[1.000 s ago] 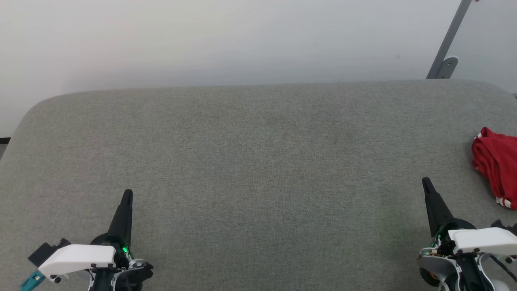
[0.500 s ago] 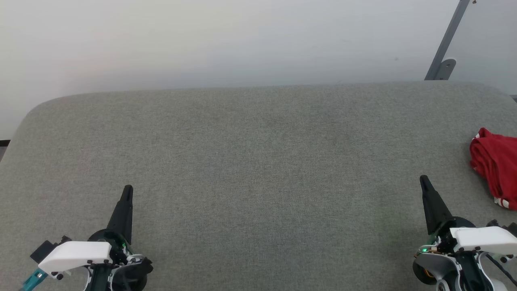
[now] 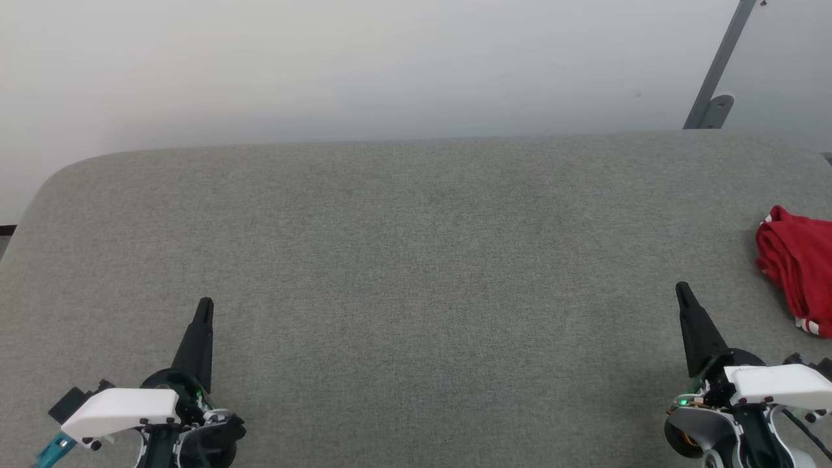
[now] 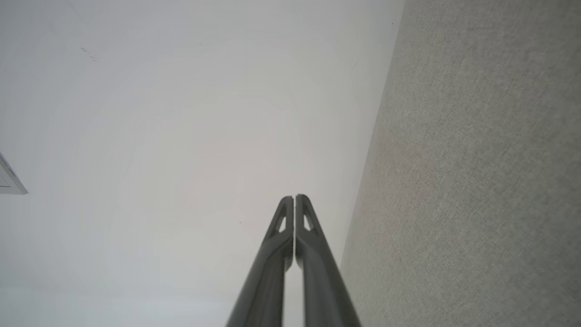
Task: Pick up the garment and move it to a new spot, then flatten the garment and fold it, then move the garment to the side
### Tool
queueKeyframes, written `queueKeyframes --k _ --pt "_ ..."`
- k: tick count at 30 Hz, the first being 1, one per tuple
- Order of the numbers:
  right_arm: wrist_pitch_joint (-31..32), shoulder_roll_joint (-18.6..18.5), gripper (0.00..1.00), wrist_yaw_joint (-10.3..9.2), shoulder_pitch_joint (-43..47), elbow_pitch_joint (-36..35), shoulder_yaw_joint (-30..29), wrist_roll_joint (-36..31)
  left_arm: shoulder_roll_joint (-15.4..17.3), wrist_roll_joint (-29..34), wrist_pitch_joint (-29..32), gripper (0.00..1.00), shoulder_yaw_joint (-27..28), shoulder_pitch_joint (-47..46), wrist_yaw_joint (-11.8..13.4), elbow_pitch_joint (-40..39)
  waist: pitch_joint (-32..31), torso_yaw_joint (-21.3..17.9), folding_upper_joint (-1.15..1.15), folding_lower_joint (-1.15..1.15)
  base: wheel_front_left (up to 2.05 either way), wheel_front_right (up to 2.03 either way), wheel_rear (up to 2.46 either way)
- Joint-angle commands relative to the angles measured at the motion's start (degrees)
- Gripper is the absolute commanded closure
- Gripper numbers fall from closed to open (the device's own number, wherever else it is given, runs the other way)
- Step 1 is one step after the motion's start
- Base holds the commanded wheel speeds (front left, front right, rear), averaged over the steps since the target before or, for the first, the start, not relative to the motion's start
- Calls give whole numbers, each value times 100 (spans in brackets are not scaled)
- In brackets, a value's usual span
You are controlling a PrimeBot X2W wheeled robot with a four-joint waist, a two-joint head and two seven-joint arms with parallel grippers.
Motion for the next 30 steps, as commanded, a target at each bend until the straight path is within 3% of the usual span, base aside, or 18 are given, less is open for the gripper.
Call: queueKeyframes --k 1,30 --pt "19 9 100 0 -51 11 -2 18 4 4 26 100 22 -75 -30 -4 0 0 0 0 0 0 0" --pt "19 9 100 0 -51 10 -3 17 -34 45 63 100 68 -80 -30 -1 0 0 0 0 0 0 0"
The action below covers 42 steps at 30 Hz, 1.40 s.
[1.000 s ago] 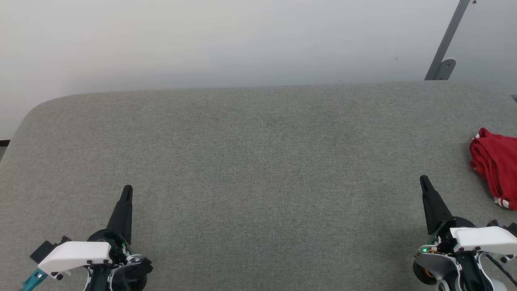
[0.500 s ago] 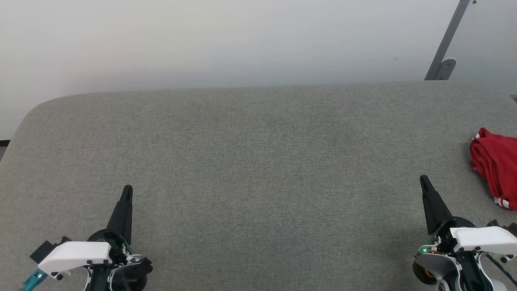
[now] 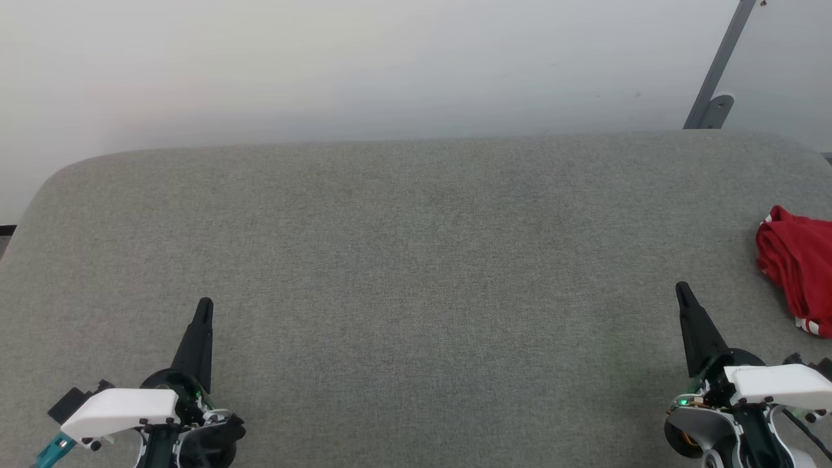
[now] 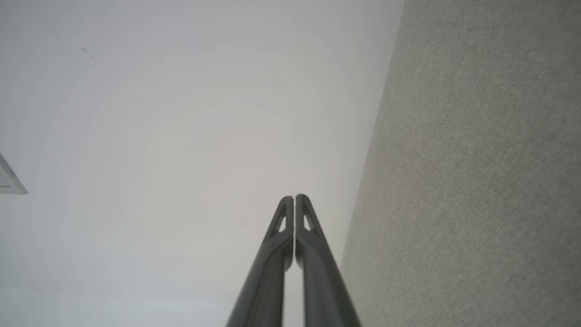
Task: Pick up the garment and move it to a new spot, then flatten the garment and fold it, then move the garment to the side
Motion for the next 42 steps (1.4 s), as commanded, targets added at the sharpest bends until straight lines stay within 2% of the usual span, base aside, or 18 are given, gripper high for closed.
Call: queueKeyframes --k 1,42 --pt "20 9 100 0 -51 8 -3 17 -2 9 24 100 17 -77 -30 -2 0 0 0 0 0 0 0" --pt "16 8 100 0 -50 10 2 20 -38 59 58 100 67 -78 -30 -1 0 0 0 0 0 0 0"
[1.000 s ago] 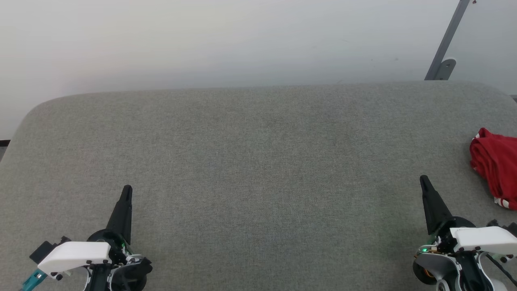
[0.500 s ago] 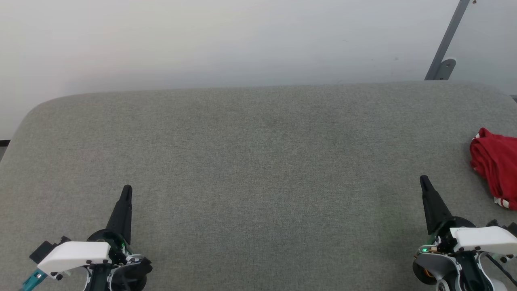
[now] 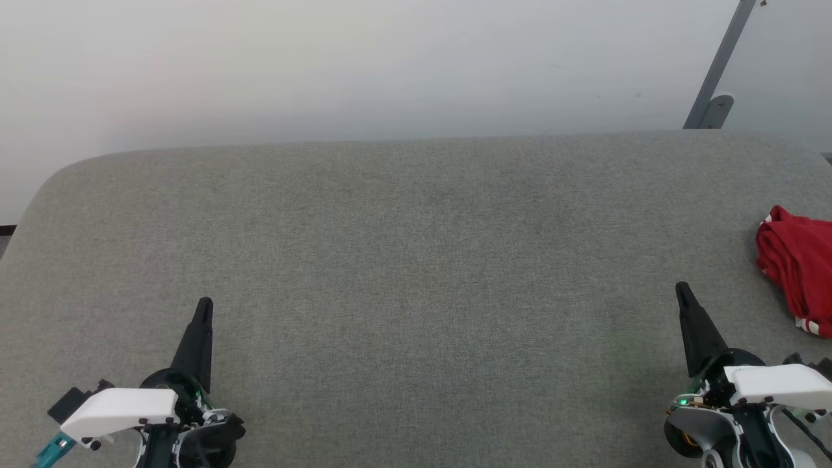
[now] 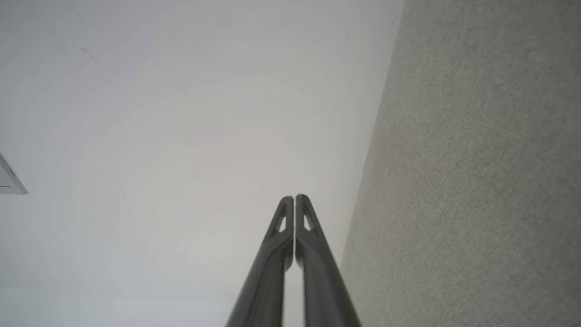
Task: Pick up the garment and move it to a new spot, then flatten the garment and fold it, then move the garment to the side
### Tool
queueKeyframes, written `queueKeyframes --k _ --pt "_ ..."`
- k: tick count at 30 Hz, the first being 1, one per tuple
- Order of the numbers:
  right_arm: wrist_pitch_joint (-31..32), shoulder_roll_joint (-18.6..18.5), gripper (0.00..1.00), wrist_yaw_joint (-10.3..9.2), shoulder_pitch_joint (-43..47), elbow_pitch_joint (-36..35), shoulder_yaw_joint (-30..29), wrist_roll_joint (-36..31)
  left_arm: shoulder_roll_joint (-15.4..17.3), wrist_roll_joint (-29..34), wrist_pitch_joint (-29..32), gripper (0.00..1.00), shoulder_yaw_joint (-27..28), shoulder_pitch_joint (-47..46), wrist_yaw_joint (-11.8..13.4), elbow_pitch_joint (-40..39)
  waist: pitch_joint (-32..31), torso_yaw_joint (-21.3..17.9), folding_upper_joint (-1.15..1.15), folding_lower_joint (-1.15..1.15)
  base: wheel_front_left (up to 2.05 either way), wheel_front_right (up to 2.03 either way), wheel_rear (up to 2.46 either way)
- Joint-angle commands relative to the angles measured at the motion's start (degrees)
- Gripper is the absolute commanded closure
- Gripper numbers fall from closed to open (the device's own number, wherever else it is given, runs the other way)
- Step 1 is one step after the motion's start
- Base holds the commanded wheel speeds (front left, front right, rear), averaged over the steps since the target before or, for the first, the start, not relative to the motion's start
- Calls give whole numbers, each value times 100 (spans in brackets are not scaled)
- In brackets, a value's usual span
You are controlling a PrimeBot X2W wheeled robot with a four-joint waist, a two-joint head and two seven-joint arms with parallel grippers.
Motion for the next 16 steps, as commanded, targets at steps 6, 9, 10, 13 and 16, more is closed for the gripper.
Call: queueKeyframes --k 6,9,10,13,16 --pt "16 7 100 0 -49 7 2 20 -13 33 22 100 28 -70 -30 -3 0 0 0 0 0 0 0" --pt "15 7 100 0 -49 8 2 20 -14 36 25 100 30 -71 -30 -2 0 0 0 0 0 0 0" --pt "16 7 100 0 -49 8 3 20 -15 37 26 100 31 -71 -30 -2 0 0 0 0 0 0 0" --pt "16 7 100 0 -48 6 2 20 -17 34 26 100 32 -71 -30 -2 0 0 0 0 0 0 0" --pt "16 7 100 0 -48 7 5 21 -19 38 28 100 35 -72 -30 -2 0 0 0 0 0 0 0"
